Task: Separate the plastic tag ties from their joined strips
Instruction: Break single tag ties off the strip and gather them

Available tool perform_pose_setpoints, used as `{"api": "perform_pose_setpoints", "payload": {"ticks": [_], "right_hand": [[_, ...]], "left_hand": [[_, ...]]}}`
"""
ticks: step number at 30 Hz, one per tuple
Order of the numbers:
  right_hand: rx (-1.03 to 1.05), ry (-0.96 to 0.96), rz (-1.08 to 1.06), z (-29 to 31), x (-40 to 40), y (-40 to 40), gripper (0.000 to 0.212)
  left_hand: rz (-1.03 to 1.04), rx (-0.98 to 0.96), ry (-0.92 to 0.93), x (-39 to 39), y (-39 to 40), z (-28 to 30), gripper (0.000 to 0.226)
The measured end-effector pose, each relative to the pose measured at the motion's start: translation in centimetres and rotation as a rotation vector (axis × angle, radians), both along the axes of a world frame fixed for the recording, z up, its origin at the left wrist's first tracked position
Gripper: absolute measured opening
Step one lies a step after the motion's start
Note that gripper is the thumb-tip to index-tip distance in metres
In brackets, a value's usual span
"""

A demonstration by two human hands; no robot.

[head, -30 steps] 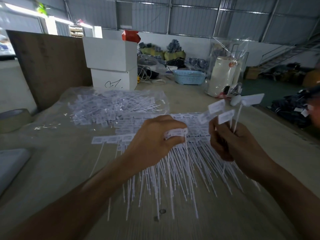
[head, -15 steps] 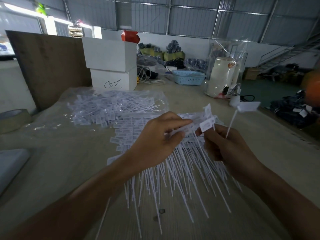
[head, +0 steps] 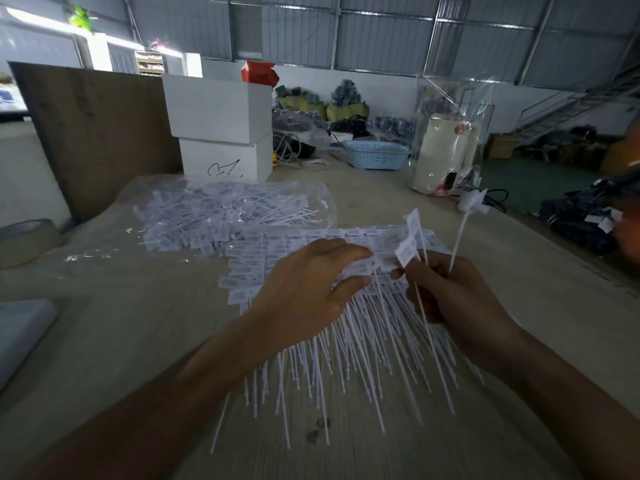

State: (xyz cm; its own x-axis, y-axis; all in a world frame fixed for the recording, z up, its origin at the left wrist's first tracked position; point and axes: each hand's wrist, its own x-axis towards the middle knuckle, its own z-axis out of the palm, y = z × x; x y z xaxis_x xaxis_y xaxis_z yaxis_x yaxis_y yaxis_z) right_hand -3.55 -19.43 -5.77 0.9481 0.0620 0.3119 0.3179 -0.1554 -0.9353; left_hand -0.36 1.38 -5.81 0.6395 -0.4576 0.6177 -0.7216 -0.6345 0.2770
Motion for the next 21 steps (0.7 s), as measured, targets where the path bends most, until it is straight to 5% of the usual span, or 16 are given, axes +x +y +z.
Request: {"api": "perform_pose_setpoints", "payload": {"ticks": [17, 21], "right_hand": [[-0.217, -0.23, -0.041, 0.59, -0.79, -0.03, 0.03], [-0.359, -0.313, -0.049, 0.75, -0.94, 0.05, 0.027]], "left_hand": [[-0.176, -0.134, 0.044, -0.14, -0.11, 0.58, 0.021], [-0.217, -0.294, 0.32, 0.19, 0.19, 0.67, 0.021]]}}
